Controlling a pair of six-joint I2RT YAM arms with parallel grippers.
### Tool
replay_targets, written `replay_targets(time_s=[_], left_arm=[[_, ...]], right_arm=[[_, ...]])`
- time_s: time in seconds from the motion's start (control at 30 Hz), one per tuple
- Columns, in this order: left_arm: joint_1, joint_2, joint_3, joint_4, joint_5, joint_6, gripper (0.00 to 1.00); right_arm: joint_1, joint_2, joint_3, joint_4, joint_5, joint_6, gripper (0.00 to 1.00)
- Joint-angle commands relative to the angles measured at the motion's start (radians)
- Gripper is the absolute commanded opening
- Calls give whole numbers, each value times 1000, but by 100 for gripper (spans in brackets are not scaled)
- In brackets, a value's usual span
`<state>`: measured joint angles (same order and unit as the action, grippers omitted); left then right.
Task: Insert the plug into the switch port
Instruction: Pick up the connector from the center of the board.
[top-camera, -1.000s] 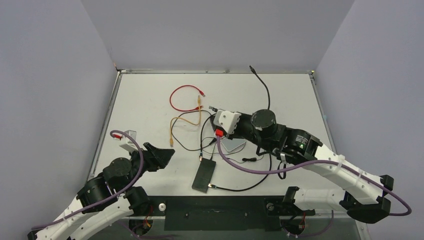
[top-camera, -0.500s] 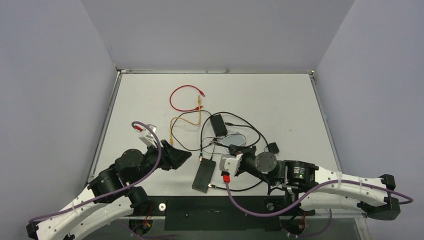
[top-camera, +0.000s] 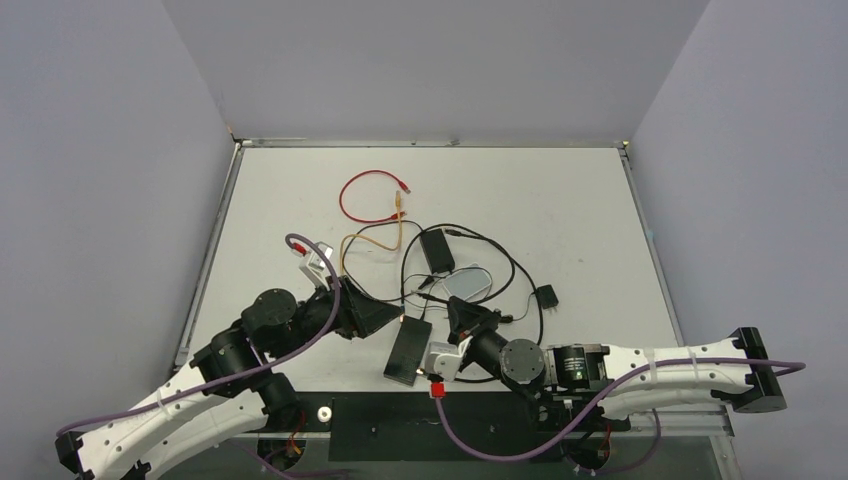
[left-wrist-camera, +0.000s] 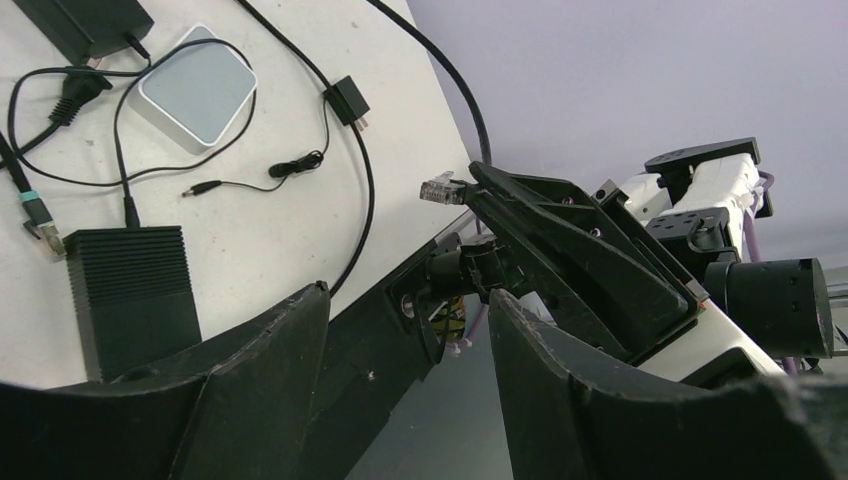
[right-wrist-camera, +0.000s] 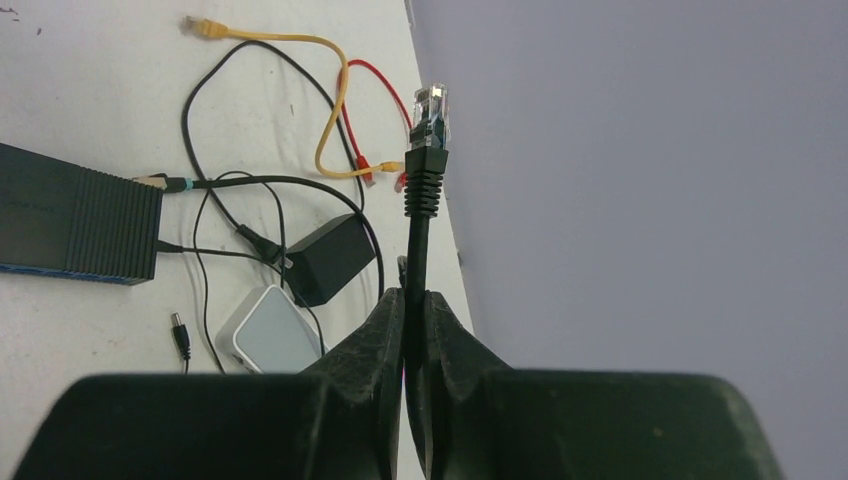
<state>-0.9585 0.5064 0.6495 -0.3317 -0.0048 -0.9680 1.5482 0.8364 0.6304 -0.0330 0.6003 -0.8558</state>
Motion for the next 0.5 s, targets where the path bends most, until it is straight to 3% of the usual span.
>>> replay_targets(time_s=[0.0, 0.2, 0.47], left_arm=[[3, 14, 1, 108, 50, -18, 57], [2, -1, 5, 126, 61, 21, 56], [2, 34, 41, 129, 111, 17, 56]], right_arm=[[24, 7, 5, 93, 72, -44, 0], [29, -24, 51, -6, 20, 49, 0], [82, -13, 16, 91, 83, -57, 0]])
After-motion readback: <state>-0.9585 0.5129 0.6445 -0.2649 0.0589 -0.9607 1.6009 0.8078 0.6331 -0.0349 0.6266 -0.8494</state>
